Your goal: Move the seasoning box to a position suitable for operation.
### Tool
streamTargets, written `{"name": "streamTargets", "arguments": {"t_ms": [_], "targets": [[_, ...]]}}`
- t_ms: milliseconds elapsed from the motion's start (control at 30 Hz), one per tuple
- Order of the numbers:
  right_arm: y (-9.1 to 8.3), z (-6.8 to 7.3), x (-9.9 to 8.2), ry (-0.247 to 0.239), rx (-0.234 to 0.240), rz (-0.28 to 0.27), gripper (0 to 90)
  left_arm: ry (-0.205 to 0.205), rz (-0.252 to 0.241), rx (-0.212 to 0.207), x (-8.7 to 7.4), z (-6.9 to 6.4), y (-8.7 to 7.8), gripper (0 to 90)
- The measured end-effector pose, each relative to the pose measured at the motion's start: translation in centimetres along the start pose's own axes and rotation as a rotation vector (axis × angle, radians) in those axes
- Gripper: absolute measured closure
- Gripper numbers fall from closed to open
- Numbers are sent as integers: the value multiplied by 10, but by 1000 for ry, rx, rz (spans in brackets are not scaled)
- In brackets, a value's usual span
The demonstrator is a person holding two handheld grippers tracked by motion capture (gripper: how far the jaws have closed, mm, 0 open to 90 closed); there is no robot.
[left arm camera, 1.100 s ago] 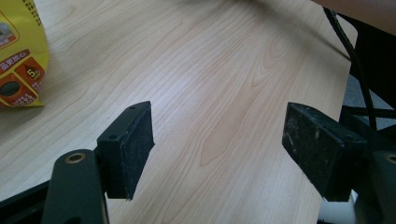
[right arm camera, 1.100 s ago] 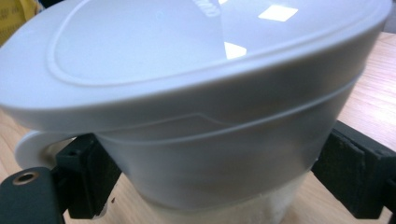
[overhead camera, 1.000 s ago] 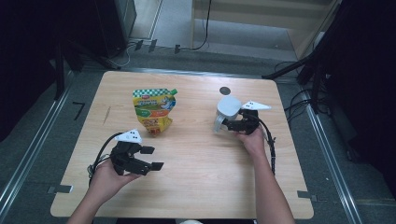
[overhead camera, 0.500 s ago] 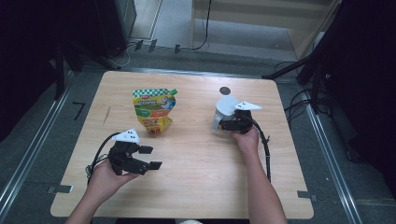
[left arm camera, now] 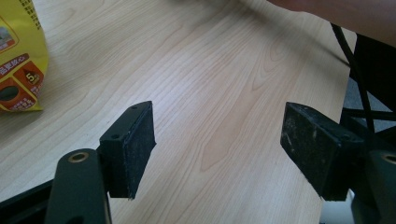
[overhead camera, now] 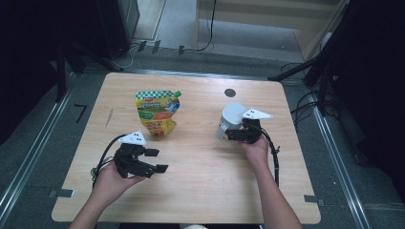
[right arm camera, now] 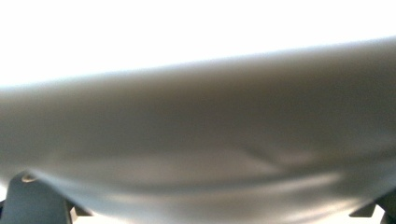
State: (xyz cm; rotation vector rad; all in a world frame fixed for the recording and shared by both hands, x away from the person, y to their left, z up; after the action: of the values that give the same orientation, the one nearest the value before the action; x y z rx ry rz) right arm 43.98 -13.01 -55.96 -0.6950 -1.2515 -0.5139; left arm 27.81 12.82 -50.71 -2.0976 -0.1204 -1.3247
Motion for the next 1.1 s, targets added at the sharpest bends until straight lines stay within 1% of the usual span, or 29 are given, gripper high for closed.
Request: {"name": "streamTargets", "arguments": {"t_ms": [33,67,100,133,200,267,367,433,500,567,633,667,700,833,967,1100], "targets": [[-5,12,-1,-11,17,13,131,1,-2,-2,0,-1,1,271],[-5,12,-1,-11,17,13,131,4,-2,-2,1,-2,1,271],[-9,24,-4,-26,30,26,132,6,-1,-3,2,-2,2,272],[-9,24,-4,-26,30,26,132,10,-1,-3,3,-2,2,272],[-13,36,-8,-19,45,35,133,11,-6,-8,7,-3,4,272],[-17,47,-13,-25,61,39,134,10,-8,-11,11,-4,7,276],[-20,62,-21,-30,84,56,135,22,-7,-11,16,-5,13,295],[-21,71,-27,-33,102,69,135,21,-13,-18,19,-6,17,303],[-21,78,-32,-46,112,86,136,14,-19,-25,22,-6,22,307],[-21,86,-36,-46,125,96,136,13,-23,-24,24,-5,26,310],[-21,94,-39,-40,143,86,136,6,-27,-21,25,-4,30,314],[-21,98,-40,-44,150,83,137,6,-30,-28,25,-4,32,314],[-20,101,-40,-53,154,82,136,8,-30,-25,25,-4,33,315],[-17,115,-41,-74,171,86,136,21,-22,-23,22,-4,35,318],[-15,126,-44,-120,183,82,136,17,-25,-28,20,-5,35,320],[-15,134,-45,-128,201,82,130,19,-25,-33,20,-6,36,321]]}}
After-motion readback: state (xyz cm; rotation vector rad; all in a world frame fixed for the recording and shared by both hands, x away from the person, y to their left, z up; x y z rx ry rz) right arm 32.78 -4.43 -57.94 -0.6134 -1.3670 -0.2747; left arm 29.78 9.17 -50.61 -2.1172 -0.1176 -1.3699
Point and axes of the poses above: each handheld gripper's, and its own axes: y roughly forward along the jaws, x roughly out of its top, z roughly to its left, the point moved 9 cm from there along y, roughly forward along the jaws, and after that the axes turned 15 degrees about -z, right-handed, at the moved point
